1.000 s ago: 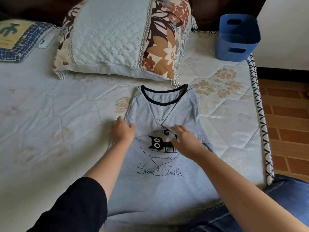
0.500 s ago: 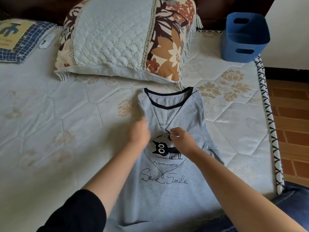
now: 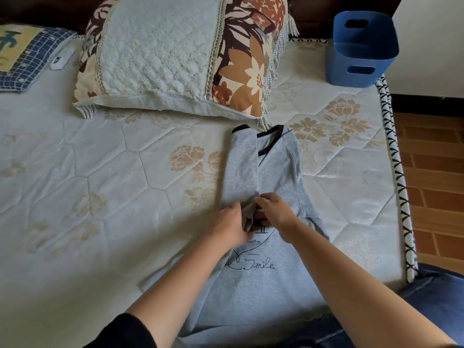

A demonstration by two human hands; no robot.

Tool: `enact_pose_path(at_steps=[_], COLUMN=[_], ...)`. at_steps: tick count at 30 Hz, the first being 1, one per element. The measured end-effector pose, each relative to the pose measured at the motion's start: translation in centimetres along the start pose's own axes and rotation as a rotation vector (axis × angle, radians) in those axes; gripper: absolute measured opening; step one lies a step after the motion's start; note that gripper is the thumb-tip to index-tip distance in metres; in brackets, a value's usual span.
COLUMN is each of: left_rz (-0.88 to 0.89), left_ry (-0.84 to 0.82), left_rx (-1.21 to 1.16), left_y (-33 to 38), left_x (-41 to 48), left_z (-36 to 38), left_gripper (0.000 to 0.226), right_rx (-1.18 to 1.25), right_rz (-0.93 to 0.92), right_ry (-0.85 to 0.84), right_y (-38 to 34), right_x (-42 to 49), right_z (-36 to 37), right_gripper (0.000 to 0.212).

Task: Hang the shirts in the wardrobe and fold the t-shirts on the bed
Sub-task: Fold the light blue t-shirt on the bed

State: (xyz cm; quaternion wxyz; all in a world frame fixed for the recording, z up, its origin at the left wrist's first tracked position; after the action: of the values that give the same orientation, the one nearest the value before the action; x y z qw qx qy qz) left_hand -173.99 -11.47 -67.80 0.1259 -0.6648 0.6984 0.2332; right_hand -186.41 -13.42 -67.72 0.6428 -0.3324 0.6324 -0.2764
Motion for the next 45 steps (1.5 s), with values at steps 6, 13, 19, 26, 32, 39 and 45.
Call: enact_pose_path(at_steps=[6, 13, 19, 26, 32, 39, 45], left_rz=[0.03, 0.077, 0.034, 0.071, 0.046, -0.077, -0.251], left_ry=[-0.062, -0.044, -0.244, -0.205, -0.438, -0.533, 0.025], left_rx=[0.259, 0.029, 0.112, 0.197, -0.035, -0.455, -0.265], left_y=[-0.8, 0.4, -0.6, -1.0, -1.0, -1.4, -4.5], left_x=[-1.7, -3.6, -7.2, -10.3, -11.7, -12.2, -11.8], left_z=[-0.2, 0.8, 1.4, 2.3, 3.5, 5.1, 6.0], left_gripper=[0.017, 0.029, 0.021, 0.014, 0.024, 0.017, 0.018], right_rx=[-0.051, -0.5, -0.48, -0.512, -0.438, -0.745, -0.671], right_rz=[0.02, -0.2, -0.117, -0.046, -0.01, -0.061, 0.041], right_ry=[-0.05, -0.215, -0.233, -0.295, -0.301, -0.426, -0.58], right_y=[1.0, 1.7, 3.2, 5.2, 6.0, 7.9, 9.0], right_x=[-0.6, -3.0, -4.5, -6.4, -7.4, -8.6, -9.2], right_z=[0.9, 1.2, 0.8, 1.7, 1.2, 1.7, 0.4], right_gripper=[0.045, 0.042, 0.017, 0.025, 0.019, 0.02, 0.009])
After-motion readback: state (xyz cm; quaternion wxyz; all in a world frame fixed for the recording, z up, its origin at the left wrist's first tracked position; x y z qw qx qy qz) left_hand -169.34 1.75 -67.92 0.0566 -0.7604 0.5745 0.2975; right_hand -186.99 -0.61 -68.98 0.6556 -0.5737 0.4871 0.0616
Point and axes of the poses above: each hand's wrist, its own x-axis towards the middle knuckle, its own z-axis out of the palm, y = z × x, the point moved 1 cm from there along x, towards the middle knuckle, and after that the axes turned 6 degrees about x, right-handed, at the moved point
